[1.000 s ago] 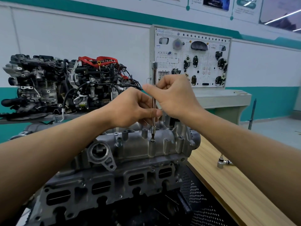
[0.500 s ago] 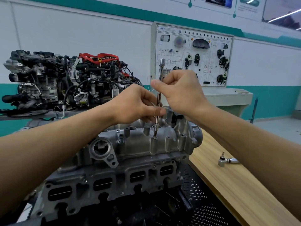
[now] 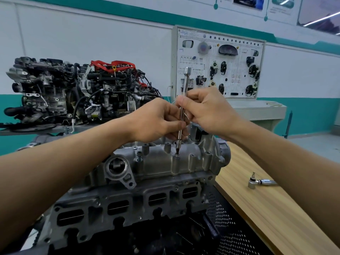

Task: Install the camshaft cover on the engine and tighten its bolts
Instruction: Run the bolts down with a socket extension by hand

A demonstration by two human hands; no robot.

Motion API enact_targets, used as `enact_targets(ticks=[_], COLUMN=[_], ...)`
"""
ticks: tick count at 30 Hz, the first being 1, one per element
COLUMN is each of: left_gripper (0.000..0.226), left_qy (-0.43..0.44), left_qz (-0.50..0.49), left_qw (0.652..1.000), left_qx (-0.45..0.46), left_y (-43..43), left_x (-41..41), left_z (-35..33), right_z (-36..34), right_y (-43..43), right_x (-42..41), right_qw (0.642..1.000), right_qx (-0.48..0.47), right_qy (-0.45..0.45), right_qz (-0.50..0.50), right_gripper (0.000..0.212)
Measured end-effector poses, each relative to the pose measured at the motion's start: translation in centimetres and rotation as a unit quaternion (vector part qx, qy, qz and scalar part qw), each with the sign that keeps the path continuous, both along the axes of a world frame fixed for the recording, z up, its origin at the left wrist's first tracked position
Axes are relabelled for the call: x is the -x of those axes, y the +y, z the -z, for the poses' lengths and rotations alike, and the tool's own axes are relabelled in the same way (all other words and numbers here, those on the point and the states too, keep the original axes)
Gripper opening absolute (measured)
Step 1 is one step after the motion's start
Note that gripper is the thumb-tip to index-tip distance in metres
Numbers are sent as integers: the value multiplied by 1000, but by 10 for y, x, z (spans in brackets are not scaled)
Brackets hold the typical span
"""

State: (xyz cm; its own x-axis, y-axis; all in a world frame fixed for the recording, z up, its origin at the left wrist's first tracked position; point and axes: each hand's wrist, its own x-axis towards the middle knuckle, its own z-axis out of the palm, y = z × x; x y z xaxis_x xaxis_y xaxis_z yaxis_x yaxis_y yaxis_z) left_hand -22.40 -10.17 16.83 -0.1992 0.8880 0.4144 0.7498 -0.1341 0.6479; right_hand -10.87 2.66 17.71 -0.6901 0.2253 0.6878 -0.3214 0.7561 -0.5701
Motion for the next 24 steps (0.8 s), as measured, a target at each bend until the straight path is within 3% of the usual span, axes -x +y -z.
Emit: enact_targets(ticks=[4,7,10,15,24], left_gripper=[11,11,17,24,42], left_qy=[47,50,62,16,29], left_qz=[-25,-24,-32,-29,-106], left_qw=[998,998,997,996,991], left_qx=[31,36,24,-82,-75], left_y=[1,0,-3,-19,-76], left_x=[-1,0,-3,-10,8], left_z=[0,0,0,-20,-2], right_z=[8,5,-4,-38,-27], right_y=[-5,-8,-11,-21,-60], right_x=[2,-1,-6,-7,25], right_qw=[996,994,997,999,997], right_qx=[-23,-36,-52,-21,-60], right_qy=[64,56,7,25,-9], right_qz=[60,82,56,2,-47], right_gripper=[43,48,48,43,45])
